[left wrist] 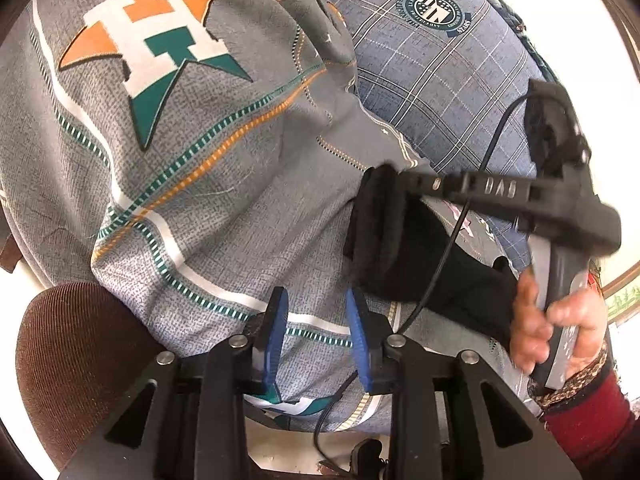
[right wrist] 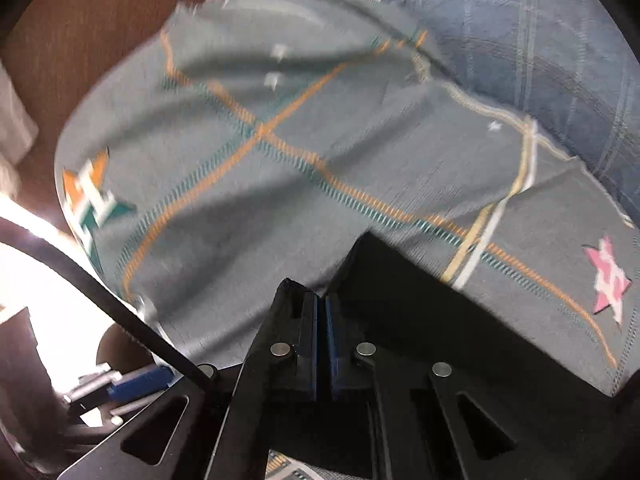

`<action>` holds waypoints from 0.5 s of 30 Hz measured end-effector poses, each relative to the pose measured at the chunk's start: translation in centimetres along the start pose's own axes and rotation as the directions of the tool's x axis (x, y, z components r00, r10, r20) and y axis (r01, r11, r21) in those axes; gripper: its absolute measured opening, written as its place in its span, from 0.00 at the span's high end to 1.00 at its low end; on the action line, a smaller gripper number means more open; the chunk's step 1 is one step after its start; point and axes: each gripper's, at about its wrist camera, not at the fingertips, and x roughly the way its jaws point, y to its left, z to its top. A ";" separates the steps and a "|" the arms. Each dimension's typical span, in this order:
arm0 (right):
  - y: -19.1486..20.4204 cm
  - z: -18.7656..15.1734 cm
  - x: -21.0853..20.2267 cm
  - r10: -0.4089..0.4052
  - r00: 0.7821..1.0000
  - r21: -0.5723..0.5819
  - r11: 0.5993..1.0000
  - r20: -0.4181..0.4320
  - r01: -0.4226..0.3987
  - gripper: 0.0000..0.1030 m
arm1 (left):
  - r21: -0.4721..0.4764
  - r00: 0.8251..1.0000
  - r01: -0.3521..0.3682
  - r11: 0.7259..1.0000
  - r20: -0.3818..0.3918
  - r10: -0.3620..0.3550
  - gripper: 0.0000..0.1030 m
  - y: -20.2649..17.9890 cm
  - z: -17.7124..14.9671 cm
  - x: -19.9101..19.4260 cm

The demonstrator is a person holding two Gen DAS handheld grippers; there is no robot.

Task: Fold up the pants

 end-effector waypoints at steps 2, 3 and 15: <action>-0.3 1.3 -0.7 -0.028 0.999 0.026 0.999 0.042 0.027 0.95 | 0.008 1.000 0.004 1.000 0.000 -0.004 0.73 -0.2 0.1 0.0; -0.3 1.9 -0.6 -0.035 0.998 0.041 0.999 0.051 0.033 0.95 | 0.009 1.000 0.004 1.000 0.000 -0.004 0.73 -0.2 0.2 0.1; -4.8 0.8 -0.8 -0.001 0.996 0.232 0.973 0.092 -0.020 0.46 | 0.039 1.000 -0.015 0.999 0.026 0.014 0.66 -0.2 0.5 -1.7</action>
